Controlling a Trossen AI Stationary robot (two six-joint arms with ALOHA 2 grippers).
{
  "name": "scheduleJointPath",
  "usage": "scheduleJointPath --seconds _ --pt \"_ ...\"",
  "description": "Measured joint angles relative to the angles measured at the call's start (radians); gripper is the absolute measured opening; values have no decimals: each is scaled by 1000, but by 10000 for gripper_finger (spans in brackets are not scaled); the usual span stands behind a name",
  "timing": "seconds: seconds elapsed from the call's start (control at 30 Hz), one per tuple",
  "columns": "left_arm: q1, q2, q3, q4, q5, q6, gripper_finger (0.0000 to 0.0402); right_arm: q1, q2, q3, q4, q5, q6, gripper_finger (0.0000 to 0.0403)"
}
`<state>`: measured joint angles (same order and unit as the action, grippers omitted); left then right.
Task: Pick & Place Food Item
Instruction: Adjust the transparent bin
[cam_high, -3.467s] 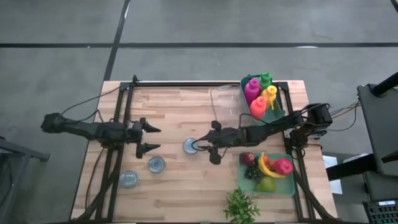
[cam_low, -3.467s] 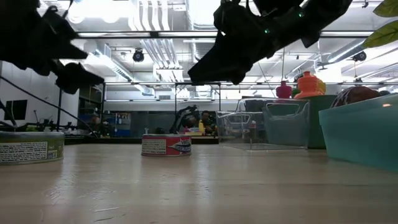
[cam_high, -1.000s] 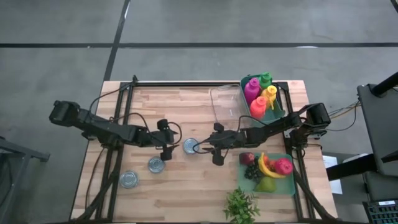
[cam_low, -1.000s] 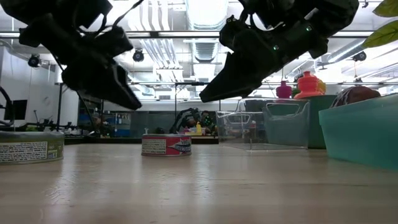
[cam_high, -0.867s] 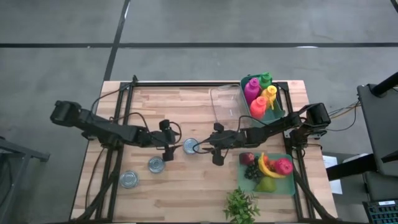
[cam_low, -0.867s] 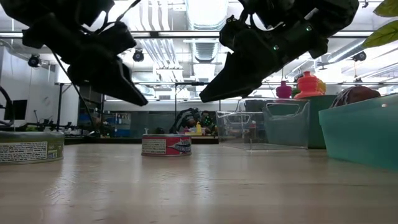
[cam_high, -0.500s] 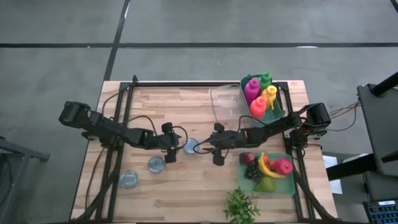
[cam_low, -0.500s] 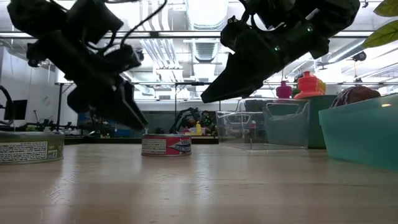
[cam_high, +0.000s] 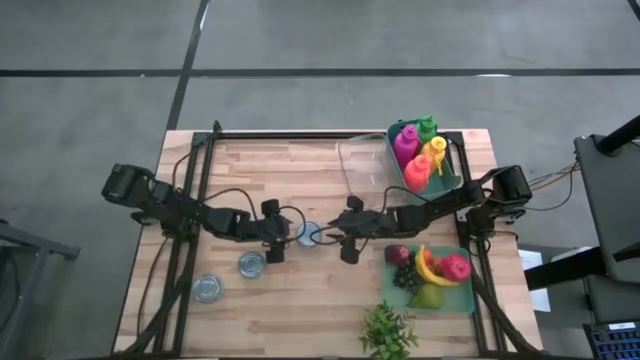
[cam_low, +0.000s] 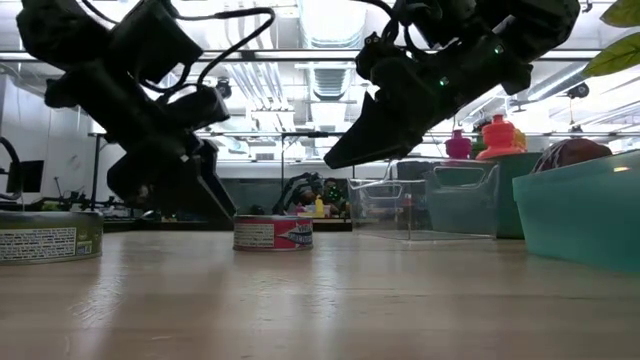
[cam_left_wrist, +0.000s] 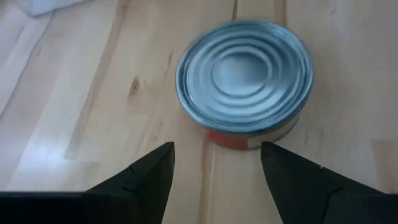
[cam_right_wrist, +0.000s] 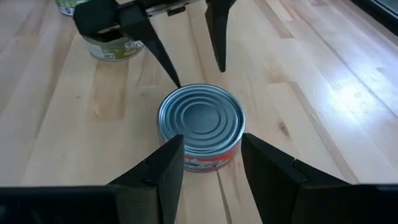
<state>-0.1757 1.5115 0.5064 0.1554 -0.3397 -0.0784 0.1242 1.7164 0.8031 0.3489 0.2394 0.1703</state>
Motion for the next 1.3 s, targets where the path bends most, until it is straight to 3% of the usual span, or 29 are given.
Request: scheduleJointPath --seconds 0.57,0.77,1.0,1.3 --pt "0 -3 6 52 45 1 245 37 2 8 -9 10 43 157" --pt "0 -3 6 52 45 0 245 99 3 7 -58 174 84 157" --pt "0 -3 6 52 45 0 245 158 5 16 -54 284 94 157" --pt "1 -3 6 52 45 1 245 138 5 22 -42 230 137 157"
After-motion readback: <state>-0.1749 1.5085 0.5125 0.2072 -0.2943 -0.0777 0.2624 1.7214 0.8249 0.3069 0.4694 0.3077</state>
